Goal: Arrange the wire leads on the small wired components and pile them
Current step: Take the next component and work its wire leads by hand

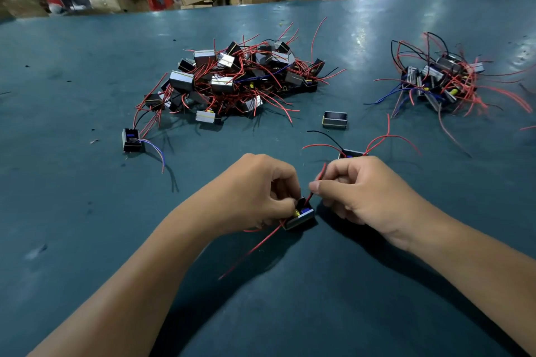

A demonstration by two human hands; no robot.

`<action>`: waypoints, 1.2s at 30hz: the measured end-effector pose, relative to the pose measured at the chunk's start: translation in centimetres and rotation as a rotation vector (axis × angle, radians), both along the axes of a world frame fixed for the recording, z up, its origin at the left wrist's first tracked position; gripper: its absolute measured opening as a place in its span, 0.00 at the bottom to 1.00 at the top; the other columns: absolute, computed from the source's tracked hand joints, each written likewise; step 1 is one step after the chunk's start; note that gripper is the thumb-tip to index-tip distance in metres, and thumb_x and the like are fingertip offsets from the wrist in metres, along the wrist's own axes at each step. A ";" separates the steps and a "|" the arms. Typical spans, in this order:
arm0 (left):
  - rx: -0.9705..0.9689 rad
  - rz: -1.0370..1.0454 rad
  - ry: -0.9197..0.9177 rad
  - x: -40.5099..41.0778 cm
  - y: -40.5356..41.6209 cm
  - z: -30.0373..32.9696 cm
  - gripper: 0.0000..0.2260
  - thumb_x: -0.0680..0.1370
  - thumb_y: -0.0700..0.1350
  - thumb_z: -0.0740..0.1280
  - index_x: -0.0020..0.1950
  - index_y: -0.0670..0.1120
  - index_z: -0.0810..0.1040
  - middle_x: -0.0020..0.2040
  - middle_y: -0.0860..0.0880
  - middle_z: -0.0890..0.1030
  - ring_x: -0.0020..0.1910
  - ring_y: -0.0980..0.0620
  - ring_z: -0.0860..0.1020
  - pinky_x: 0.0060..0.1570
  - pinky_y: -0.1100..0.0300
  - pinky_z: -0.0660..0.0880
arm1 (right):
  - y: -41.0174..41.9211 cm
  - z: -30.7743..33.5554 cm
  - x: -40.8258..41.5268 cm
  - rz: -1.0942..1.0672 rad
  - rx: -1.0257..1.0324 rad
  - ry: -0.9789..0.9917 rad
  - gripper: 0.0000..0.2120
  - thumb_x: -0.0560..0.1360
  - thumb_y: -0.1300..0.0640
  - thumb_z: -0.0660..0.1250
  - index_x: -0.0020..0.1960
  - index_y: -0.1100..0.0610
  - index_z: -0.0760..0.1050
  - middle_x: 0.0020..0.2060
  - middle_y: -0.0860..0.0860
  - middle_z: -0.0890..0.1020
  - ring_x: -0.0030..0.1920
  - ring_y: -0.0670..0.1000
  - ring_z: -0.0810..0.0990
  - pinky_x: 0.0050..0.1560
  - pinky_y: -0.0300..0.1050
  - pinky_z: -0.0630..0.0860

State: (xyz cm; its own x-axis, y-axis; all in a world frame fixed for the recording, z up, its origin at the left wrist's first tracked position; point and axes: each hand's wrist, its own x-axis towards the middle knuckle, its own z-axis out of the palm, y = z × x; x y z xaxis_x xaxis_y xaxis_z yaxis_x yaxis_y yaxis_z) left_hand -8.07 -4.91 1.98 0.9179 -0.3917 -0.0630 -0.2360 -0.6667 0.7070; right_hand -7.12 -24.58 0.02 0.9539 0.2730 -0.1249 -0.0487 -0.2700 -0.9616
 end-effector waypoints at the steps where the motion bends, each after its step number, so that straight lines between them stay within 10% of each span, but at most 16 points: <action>1: 0.005 0.001 -0.005 0.0 0.1 0.0 0.07 0.73 0.35 0.69 0.41 0.47 0.82 0.26 0.57 0.79 0.22 0.58 0.75 0.24 0.67 0.71 | -0.2 0.1 0.1 -0.009 0.024 0.041 0.08 0.74 0.61 0.72 0.37 0.60 0.76 0.24 0.50 0.75 0.22 0.47 0.69 0.21 0.35 0.60; 36: 0.053 0.100 -0.365 0.4 -0.5 -0.9 0.04 0.77 0.40 0.70 0.44 0.48 0.80 0.38 0.58 0.77 0.34 0.66 0.73 0.36 0.74 0.65 | -1.8 1.5 0.8 0.092 -0.092 -0.174 0.07 0.74 0.59 0.72 0.38 0.57 0.80 0.26 0.50 0.79 0.23 0.44 0.74 0.20 0.37 0.67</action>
